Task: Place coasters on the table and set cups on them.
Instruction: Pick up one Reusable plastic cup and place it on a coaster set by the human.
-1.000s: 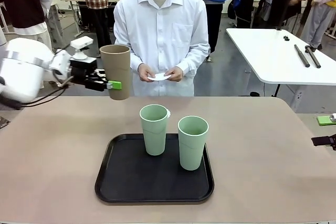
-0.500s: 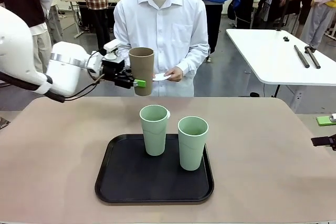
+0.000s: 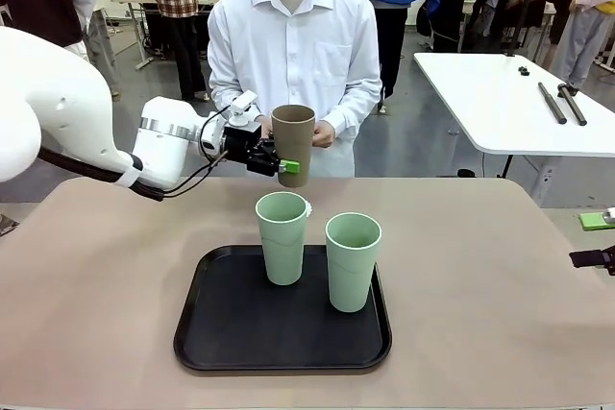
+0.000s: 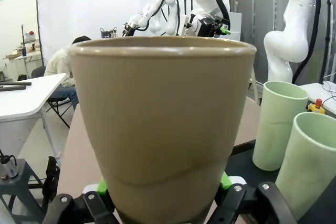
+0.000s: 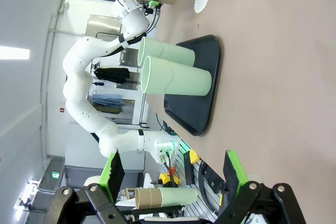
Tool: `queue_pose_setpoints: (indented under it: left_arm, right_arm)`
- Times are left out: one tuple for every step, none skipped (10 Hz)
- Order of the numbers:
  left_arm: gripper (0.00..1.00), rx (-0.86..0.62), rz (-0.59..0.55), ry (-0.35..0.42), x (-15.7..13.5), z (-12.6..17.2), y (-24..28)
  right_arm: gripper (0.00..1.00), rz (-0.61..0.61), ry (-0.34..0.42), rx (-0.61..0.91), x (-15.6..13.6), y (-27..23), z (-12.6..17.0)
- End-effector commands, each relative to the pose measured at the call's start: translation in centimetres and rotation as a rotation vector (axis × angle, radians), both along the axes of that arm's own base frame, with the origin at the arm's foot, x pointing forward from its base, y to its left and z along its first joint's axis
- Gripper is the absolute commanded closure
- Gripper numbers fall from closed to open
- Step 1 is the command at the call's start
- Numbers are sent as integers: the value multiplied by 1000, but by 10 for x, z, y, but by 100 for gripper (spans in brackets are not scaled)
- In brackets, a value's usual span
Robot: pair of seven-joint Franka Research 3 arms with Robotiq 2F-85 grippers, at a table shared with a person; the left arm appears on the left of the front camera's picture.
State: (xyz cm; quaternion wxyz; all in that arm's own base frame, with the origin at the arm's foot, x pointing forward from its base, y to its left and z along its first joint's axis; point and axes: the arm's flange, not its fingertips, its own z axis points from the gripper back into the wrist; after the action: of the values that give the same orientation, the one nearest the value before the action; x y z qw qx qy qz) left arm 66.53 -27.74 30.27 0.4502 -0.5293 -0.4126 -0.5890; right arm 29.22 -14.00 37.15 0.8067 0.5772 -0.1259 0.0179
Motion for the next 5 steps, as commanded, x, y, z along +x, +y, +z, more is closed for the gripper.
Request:
queue_pose_setpoints:
  left_arm:
    - [18,-24,14,22,17,7,0]
    - [18,-33,26,32,17,5,4]
    - [18,-34,28,46,13,4,9]
    - [18,-11,10,1,8,-4,2]
    - [18,-11,10,1,8,-4,2]
  right_arm:
    - [0,-7,-11,12,2,0,-1]
    - [0,-7,-11,12,2,0,-1]
    - [0,-7,-11,12,2,0,-1]
    - [0,-7,-11,12,2,0,-1]
    - [0,-7,-11,12,2,0,-1]
